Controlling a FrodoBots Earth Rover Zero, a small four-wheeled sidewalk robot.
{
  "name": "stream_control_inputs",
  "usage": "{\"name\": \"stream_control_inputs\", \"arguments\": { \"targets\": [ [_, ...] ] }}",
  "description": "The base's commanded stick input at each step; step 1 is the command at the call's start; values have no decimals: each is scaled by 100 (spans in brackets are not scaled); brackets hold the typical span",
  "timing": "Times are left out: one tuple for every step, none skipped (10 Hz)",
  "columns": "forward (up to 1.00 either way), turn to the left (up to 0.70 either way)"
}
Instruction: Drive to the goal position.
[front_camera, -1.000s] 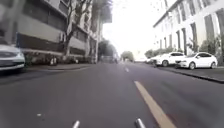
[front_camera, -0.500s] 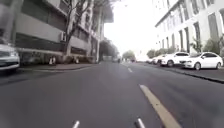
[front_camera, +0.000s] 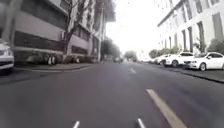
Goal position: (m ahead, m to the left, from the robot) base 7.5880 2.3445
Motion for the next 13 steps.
{"name": "stream_control_inputs", "arguments": {
  "targets": [
    [70,-14],
    [70,-14],
    [70,-14],
    [70,-10],
    [70,-4],
    [70,-10],
    [70,-13],
    [70,-14],
    [70,-10],
    [70,-5],
    [70,-1],
    [70,0],
    [70,-1]
  ]
}}
